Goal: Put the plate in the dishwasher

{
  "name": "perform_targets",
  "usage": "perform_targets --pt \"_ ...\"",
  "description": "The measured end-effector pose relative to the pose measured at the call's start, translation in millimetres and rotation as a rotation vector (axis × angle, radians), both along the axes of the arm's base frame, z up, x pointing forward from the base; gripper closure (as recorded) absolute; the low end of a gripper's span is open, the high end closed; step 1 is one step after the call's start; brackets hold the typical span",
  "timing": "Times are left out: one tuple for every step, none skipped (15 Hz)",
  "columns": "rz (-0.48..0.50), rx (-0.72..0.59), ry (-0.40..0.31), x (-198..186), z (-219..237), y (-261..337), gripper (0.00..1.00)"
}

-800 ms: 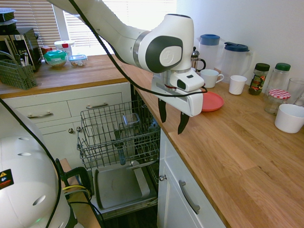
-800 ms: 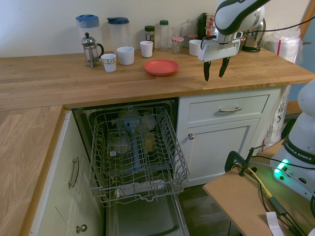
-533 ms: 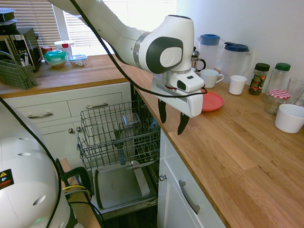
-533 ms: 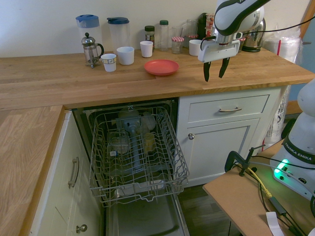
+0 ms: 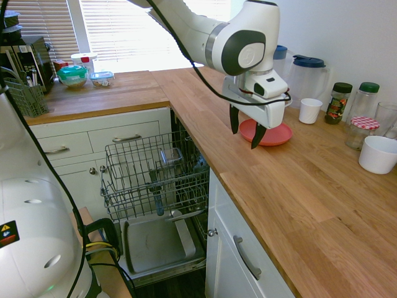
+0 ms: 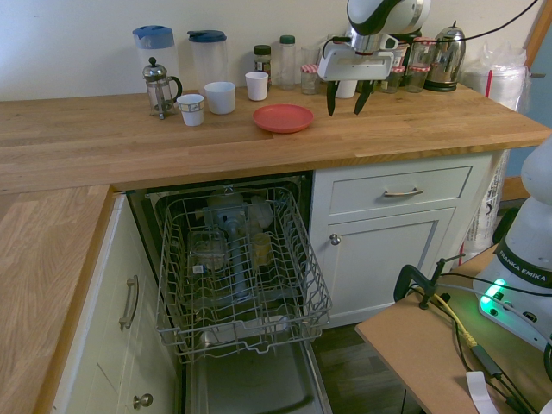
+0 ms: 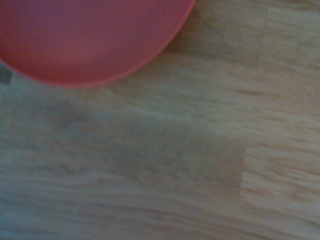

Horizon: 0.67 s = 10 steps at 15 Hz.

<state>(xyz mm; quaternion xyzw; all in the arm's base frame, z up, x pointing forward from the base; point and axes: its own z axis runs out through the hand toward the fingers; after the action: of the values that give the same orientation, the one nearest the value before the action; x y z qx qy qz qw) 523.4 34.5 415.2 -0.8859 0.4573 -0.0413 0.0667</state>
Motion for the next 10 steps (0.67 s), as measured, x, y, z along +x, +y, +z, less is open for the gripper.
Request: perform_targets --pt "-0.028 0.01 -0.01 13.5 -1.0 1.6 0.0" --pt "-0.064 0.019 -0.021 26.5 -4.1 2.7 0.0" --pt "-0.1 0.028 -0.029 39.3 -8.5 1.9 0.0" --pt "-0.136 0.036 -0.034 51.3 -11.3 -0.9 0.0" --pt "-0.169 0.047 -0.039 62.8 -12.6 -4.6 0.0" --pt "-0.198 0.062 -0.043 73.4 -14.5 -10.2 0.0" --pt "-0.225 0.078 -0.045 83.7 -16.7 -17.2 0.0" --pt "-0.244 0.092 -0.043 93.1 -19.1 -22.9 0.0" --pt "-0.261 0.105 -0.036 102.2 -22.4 -27.5 0.0" --pt "-0.27 0.119 -0.026 110.9 -27.1 -31.0 0.0"
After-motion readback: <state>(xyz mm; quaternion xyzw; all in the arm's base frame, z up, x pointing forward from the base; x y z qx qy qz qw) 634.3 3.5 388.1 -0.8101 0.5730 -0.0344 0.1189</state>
